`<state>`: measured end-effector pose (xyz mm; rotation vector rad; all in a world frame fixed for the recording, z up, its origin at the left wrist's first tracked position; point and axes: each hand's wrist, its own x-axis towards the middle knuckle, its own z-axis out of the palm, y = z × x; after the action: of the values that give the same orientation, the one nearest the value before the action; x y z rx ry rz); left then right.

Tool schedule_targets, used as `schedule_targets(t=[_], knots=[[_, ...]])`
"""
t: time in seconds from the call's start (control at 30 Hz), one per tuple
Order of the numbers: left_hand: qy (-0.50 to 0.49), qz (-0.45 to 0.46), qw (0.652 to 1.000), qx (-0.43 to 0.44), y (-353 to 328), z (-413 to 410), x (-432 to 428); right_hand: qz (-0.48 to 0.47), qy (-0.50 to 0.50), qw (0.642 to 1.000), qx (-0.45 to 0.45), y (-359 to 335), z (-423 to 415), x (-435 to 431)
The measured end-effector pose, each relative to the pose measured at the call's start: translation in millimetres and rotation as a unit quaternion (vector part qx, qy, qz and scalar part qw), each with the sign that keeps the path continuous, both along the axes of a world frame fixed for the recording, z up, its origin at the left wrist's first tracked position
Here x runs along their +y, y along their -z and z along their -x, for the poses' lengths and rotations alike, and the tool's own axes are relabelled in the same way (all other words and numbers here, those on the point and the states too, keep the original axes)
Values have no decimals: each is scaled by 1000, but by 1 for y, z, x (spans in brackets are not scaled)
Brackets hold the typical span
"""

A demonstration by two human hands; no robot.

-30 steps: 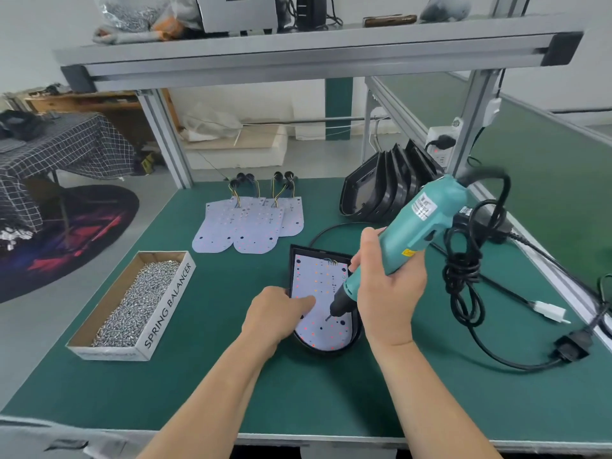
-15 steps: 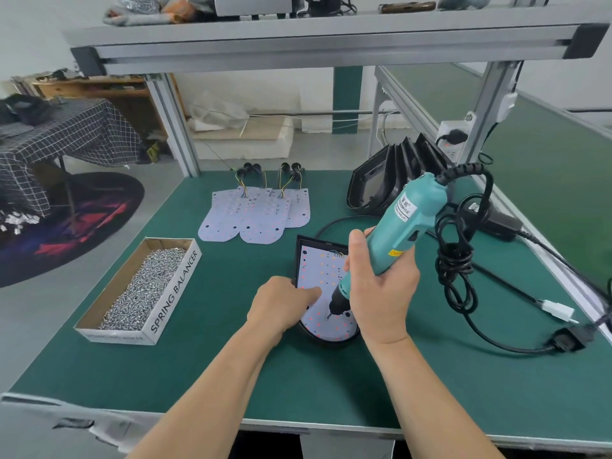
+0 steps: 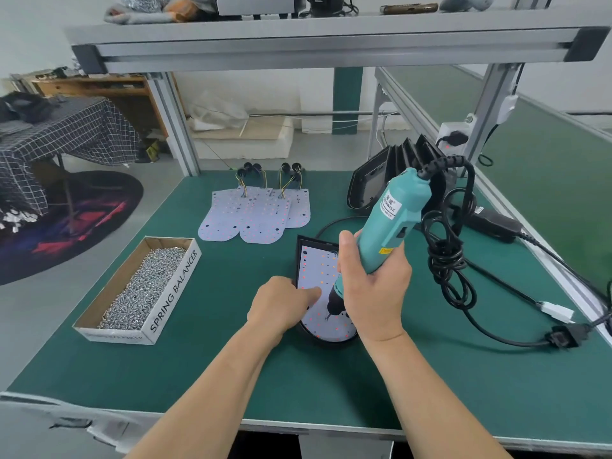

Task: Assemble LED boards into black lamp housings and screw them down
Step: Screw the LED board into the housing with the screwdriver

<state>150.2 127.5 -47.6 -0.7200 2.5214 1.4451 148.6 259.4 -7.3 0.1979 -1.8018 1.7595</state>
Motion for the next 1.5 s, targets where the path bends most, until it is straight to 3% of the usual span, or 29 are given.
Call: schedule_targets(t=[0.37,0.53,0.7,0.73,0.8,0.9,0.97,1.1,1.5], knots=[[-9,16,1000,-16,-6,-4,4,31,-21,999,-22,-7,-7,0],[9,12,1000,-21,-12,-5,1,135,23,990,30,-32,-4,20],[5,-6,1000,-1,-23,-17,-13,231,70,970,-35,-28,3,38],[-10,-32,999,20,-27,-18,-17,250,71,964,-60,-23,4,41],[-90,-175,977,83,-34,-17,-24,283,65,952,-100,-15,4,45],[-162,-411,888,128,-48,-22,-25,312,55,939,-135,-8,4,48],[-144,-479,852,151,-55,-26,-20,316,52,936,-148,-6,4,47],[-93,-510,840,161,-61,-30,-4,327,42,929,-166,-8,4,47],[-89,-471,864,154,-55,-32,24,383,20,900,-205,-14,3,54]])
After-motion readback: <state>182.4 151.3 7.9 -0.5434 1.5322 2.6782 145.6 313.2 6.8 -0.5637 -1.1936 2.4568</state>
